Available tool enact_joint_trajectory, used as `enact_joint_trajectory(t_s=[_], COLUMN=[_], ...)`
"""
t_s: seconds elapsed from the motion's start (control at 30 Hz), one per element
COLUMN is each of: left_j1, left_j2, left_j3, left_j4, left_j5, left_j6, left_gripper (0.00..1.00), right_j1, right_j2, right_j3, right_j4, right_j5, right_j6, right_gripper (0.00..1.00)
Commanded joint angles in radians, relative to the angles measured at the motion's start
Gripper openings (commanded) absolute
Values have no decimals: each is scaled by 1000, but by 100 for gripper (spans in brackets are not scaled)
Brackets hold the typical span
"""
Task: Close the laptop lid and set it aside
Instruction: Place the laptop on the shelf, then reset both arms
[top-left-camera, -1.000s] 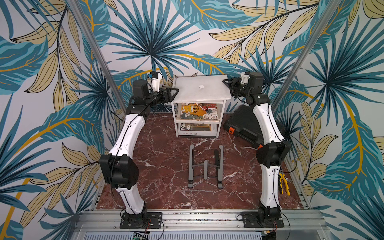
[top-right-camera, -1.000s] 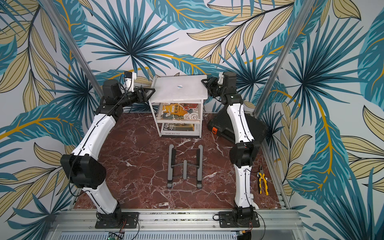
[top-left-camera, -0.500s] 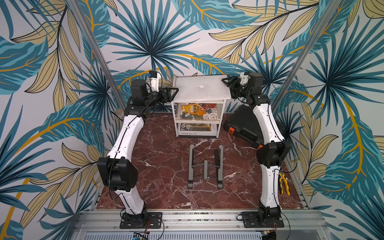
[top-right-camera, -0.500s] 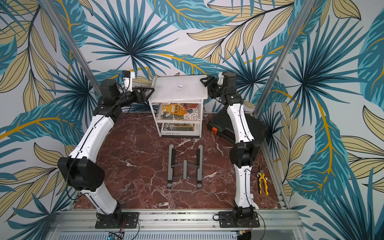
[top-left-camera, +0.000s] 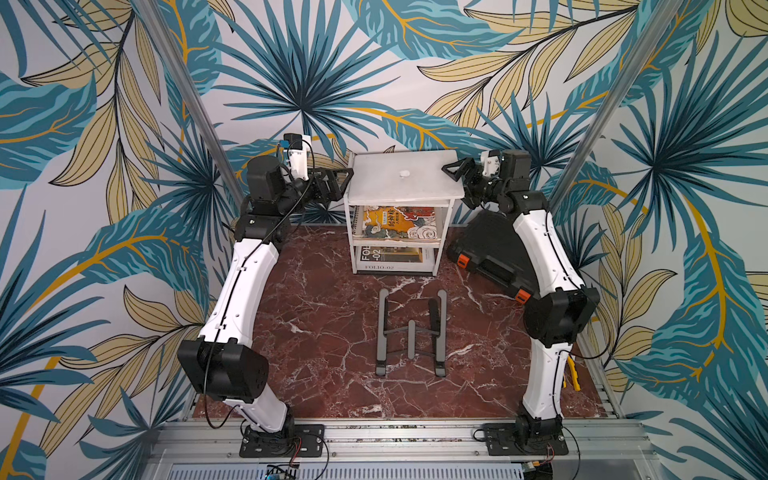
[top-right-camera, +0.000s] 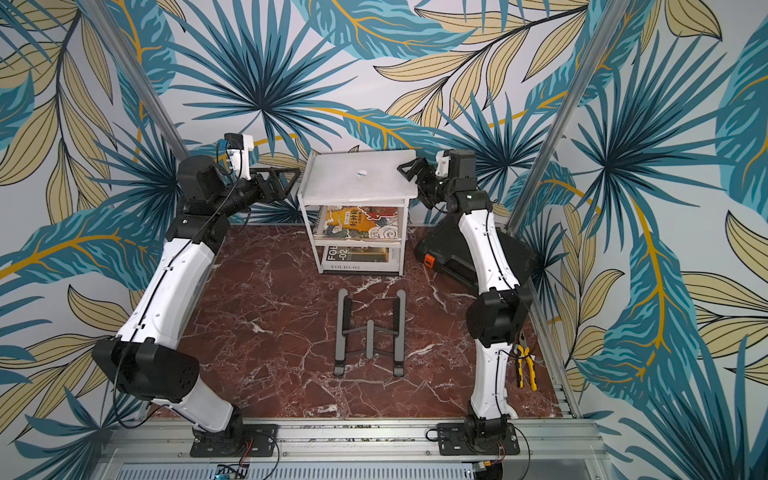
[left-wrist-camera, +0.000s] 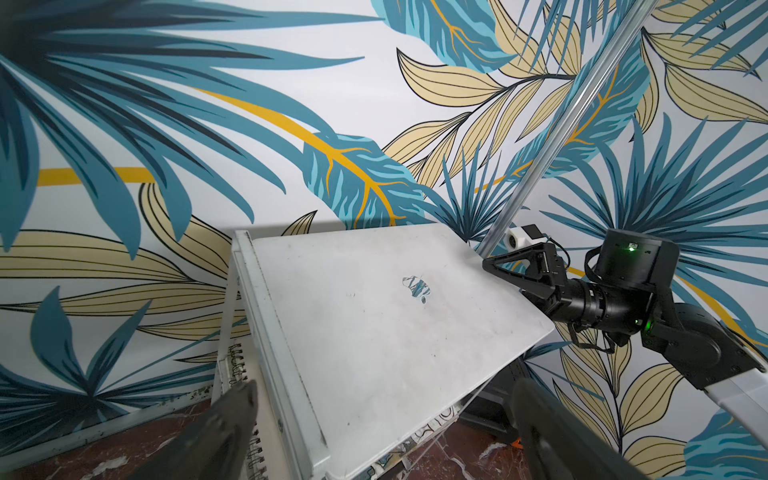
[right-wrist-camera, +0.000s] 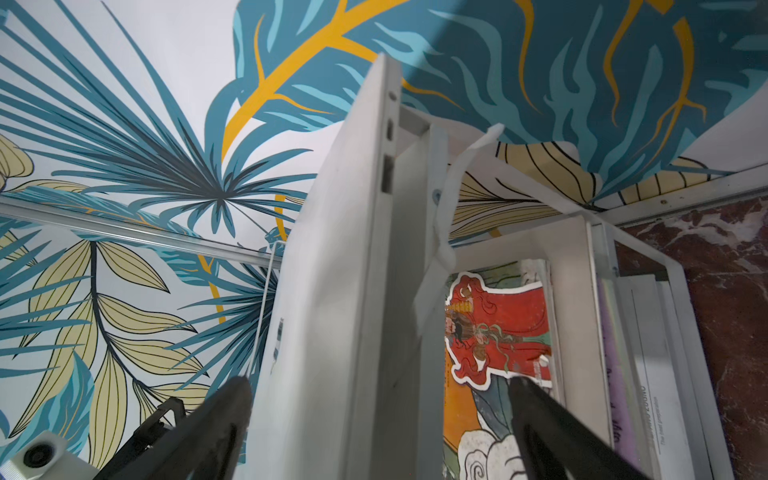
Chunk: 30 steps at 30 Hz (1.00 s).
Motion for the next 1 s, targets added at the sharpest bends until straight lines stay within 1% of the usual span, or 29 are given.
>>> enact_joint_trajectory(t_s=[0.0,0.23,0.3,0.4,0.5,0.6,0.7,0.83,0.97], left_j1=[-2,-1,-1,0,0,0,0,-1,-2], left_j2=[-49,-120,-140,-186,-248,-325,-415,-521,-600], left_j3=[-10,-14,-14,-26,-63,-132,-218,-356,-432], left_j4=[1,-57,-107,-165,-207,-223,-218,-200,-245], left_j5=[-26,-76,-99,-163,-258,-364,-442,-528,-589], left_j6=[11,46,65,105,139,164,186,199,215], left_gripper=[100,100,100,100,100,100,100,100,100], right_j1=[-9,-14,-16,-17,-17,-17,-17,-17,-15], right_j2=[-52,-147,-175,-219,-290,-392,-502,-673,-844], right_j3=[-19,-19,-22,-26,-72,-187,-320,-561,-806], right_j4=[-32,-122,-153,-223,-280,-282,-258,-168,-45], right_j5=[5,44,49,99,172,254,337,423,523], right_j6=[-45,-124,-151,-209,-275,-337,-383,-443,-490], right_gripper=[100,100,99,99,100,99,100,100,100])
